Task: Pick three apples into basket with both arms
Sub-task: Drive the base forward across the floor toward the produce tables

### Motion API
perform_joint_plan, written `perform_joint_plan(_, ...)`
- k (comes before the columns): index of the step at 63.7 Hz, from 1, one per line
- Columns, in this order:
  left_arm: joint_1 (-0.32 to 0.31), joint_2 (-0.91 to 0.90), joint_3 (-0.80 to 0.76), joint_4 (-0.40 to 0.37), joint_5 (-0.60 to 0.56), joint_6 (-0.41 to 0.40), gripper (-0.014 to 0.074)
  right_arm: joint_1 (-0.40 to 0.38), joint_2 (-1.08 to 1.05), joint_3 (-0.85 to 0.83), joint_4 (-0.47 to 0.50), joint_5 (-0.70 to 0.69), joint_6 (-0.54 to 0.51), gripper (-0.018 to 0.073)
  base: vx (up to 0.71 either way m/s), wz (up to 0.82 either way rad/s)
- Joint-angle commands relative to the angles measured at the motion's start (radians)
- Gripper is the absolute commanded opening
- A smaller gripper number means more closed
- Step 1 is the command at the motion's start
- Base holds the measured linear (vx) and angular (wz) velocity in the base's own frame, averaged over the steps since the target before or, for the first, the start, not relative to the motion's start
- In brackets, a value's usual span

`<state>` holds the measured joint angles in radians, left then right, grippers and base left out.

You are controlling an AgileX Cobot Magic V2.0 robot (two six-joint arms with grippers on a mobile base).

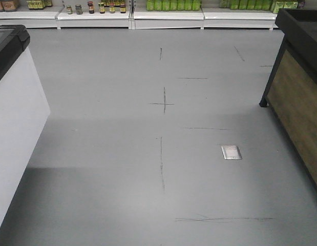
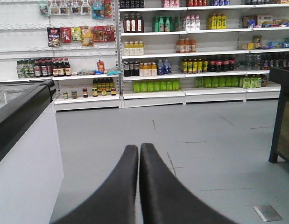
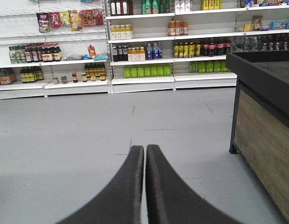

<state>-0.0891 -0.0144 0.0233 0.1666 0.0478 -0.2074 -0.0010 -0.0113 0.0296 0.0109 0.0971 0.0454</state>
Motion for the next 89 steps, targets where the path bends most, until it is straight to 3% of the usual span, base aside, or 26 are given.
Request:
perform_joint_plan(1,0.0,-0.022,0.019,-0.002,-0.071,-0.006,-0.0007,-0.004,-0.01,0.014,-0.011,-0.082,0.001,-0.0003,0.0,0.0)
perform_joint_plan(89,0.0,-0.022,0.019,-0.002,-0.071,-0.006,-0.0007,-0.004,-0.01,0.014,-0.011,-0.081,0.001,-0.0003,0.01,0.0)
